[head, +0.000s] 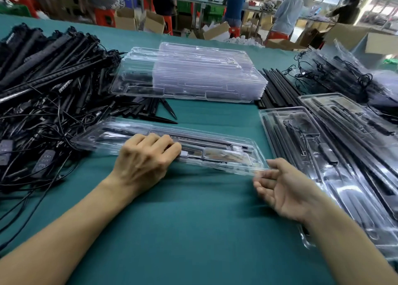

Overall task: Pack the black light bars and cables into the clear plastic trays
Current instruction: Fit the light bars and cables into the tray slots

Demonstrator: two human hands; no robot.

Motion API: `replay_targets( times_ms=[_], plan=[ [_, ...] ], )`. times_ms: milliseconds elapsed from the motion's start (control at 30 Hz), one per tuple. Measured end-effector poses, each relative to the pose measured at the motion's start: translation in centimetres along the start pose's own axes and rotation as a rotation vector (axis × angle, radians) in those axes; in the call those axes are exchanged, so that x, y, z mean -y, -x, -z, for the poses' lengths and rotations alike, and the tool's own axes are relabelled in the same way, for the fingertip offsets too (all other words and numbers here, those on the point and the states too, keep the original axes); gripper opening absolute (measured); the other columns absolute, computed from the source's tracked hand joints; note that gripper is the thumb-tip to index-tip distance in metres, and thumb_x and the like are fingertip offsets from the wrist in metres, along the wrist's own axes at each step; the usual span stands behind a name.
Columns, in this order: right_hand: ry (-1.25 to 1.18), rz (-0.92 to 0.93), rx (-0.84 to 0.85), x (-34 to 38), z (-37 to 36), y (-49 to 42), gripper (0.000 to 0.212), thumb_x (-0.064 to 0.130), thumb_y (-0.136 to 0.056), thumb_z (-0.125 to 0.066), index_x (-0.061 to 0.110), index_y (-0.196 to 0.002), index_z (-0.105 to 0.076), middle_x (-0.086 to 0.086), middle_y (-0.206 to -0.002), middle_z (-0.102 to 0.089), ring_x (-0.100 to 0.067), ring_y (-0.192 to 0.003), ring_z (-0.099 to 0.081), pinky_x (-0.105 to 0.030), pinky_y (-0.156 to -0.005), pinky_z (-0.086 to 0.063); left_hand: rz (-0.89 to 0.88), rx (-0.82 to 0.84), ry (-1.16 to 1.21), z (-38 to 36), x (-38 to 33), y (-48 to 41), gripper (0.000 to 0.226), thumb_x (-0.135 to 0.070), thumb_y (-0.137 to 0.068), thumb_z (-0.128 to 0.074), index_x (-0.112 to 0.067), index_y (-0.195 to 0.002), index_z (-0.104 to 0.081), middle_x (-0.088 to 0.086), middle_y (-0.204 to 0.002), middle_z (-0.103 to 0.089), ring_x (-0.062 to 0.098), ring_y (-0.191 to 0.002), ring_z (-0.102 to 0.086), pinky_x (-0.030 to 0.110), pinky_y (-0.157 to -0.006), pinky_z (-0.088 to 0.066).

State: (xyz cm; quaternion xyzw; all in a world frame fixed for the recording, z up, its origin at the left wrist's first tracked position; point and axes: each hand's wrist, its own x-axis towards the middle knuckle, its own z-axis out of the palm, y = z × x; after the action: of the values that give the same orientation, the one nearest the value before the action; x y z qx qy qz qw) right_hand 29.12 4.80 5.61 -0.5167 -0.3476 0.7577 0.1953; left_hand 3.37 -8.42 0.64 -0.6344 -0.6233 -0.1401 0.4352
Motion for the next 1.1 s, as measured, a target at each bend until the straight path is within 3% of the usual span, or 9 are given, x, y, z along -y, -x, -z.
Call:
replay_targets(
  times_ms=[100,200,233,367,533,900,1000,1100],
  plan=[
    [0.156,-0.034,0.052,1.0,0.1,-0.3,0.030,0.033,-0.097,-0.036,0.006,-0.089,-0.048,-0.013,-0.065,-0.053,-0.019,-0.038,-0.055,-0.020,-0.032,-0.043,-0.017,-0.021,0.038,-0.3,0.2,0.1,0.012,-0.011,-0.091,-0.062,-0.018,-0.082,-0.067,0.001,-0.082,-0.068,0.025,-0.062,-0.061,0.034,-0.051,-0.042],
    [0.284,-0.021,0.054,1.2,0.1,-0.9,0.064,0.066,-0.095,-0.033,0.004,-0.093,-0.048,-0.010,-0.063,-0.050,-0.018,-0.040,-0.053,-0.021,-0.032,-0.041,-0.015,-0.039,0.065,-0.4,0.3,0.1,0.014,-0.009,-0.091,-0.061,-0.017,-0.082,-0.068,0.002,-0.083,-0.068,0.025,-0.062,-0.061,0.034,-0.053,-0.042],
    [0.316,-0.017,0.046,1.2,0.1,-1.1,0.064,0.068,-0.093,-0.036,0.006,-0.092,-0.048,-0.008,-0.062,-0.049,-0.016,-0.040,-0.052,-0.019,-0.032,-0.040,-0.015,-0.042,0.069,-0.4,0.3,0.1,0.014,-0.009,-0.091,-0.061,-0.017,-0.082,-0.068,0.002,-0.083,-0.068,0.025,-0.062,-0.061,0.034,-0.054,-0.041],
    [0.287,-0.022,0.068,0.9,0.0,-1.4,0.022,0.033,-0.098,-0.052,0.014,-0.088,-0.046,-0.003,-0.057,-0.044,-0.011,-0.037,-0.043,-0.015,-0.030,-0.028,-0.003,-0.023,0.077,-0.5,0.3,0.3,0.012,-0.008,-0.089,-0.064,-0.017,-0.083,-0.068,0.003,-0.081,-0.067,0.026,-0.064,-0.062,0.035,-0.056,-0.043],
    [0.227,-0.072,0.178,0.7,0.1,-1.7,0.025,0.019,-0.093,-0.055,0.015,-0.072,-0.043,0.001,-0.055,-0.039,-0.004,-0.033,-0.033,-0.011,-0.028,-0.020,-0.008,-0.034,0.103,-0.3,0.0,0.2,0.023,-0.008,-0.098,-0.050,-0.015,-0.092,-0.071,0.003,-0.075,-0.064,0.026,-0.062,-0.062,0.037,-0.056,-0.050],
    [0.182,-0.055,0.248,0.2,0.4,-1.5,0.015,0.016,-0.085,-0.060,0.013,-0.073,-0.050,-0.006,-0.057,-0.052,-0.009,-0.036,-0.044,-0.013,-0.033,-0.037,-0.063,-0.032,0.083,0.1,-0.1,-0.3,0.022,-0.001,-0.091,-0.058,-0.016,-0.078,-0.068,0.002,-0.076,-0.065,0.025,-0.065,-0.062,0.037,-0.055,-0.050],
    [0.195,-0.078,0.217,0.1,0.5,-1.6,0.019,0.020,-0.087,-0.059,0.015,-0.070,-0.052,-0.004,-0.054,-0.052,-0.008,-0.032,-0.043,-0.013,-0.032,-0.036,-0.058,-0.015,0.095,0.2,-0.1,-0.4,0.023,-0.001,-0.091,-0.058,-0.015,-0.075,-0.067,0.003,-0.073,-0.064,0.025,-0.063,-0.061,0.037,-0.052,-0.048],
    [0.238,-0.091,0.219,0.3,0.4,-1.4,0.024,0.029,-0.072,-0.066,0.014,-0.057,-0.054,0.002,-0.048,-0.041,-0.006,-0.029,-0.034,-0.012,-0.028,-0.027,-0.045,0.032,0.061,0.3,-0.3,-0.5,0.020,0.001,-0.086,-0.062,-0.016,-0.075,-0.066,0.002,-0.070,-0.063,0.024,-0.060,-0.059,0.034,-0.047,-0.044]
  ],
)
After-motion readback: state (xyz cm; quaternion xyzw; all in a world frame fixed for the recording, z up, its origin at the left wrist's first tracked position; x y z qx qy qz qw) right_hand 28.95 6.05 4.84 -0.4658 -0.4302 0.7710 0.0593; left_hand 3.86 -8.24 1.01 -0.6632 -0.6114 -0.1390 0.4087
